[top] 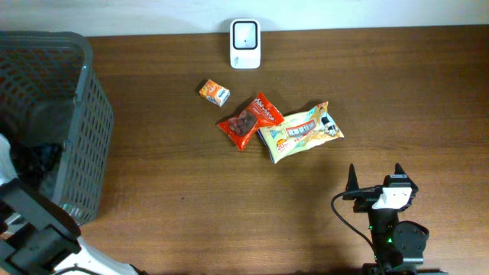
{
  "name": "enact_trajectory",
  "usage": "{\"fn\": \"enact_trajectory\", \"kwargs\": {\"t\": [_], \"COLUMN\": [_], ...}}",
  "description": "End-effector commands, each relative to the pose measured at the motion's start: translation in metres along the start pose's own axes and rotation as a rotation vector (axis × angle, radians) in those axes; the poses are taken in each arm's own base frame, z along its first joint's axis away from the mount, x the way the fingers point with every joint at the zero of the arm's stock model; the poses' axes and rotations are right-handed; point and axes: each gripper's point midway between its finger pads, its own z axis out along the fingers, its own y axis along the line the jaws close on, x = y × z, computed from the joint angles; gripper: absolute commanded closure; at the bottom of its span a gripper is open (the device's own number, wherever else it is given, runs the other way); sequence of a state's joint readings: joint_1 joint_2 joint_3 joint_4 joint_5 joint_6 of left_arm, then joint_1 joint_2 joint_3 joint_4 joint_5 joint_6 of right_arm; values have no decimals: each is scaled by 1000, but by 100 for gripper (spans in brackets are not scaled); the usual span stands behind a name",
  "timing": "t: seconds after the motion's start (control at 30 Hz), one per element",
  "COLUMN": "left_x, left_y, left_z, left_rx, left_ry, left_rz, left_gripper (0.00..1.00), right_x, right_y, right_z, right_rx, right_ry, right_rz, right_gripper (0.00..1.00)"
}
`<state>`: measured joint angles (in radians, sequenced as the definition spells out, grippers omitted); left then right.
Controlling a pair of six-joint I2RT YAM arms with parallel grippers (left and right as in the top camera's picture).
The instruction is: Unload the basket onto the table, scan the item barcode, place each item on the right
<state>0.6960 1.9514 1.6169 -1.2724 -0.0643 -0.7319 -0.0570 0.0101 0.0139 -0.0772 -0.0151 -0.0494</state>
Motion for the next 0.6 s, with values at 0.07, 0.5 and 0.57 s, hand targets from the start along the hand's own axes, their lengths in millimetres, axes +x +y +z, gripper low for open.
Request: {"fn": "enact_trajectory", "kwargs": {"t": [0.07,0.5,0.57], "left_x": [11,23,13], "left_y": [17,-51,-75], "left_z": [43,-8,-99], "left_rx": [-63,344,566], "left_ry": [11,65,-90], "left_rz": [-16,182,265], "left_gripper": [1,100,100], "right_x": [3,3,3], "right_y": [1,1,1], "right_z": [0,0,0], "right_rx": [-1,-1,-1], "right_ry": [4,4,4], "right_rz": [1,1,1], "right_gripper": [2,2,2]}}
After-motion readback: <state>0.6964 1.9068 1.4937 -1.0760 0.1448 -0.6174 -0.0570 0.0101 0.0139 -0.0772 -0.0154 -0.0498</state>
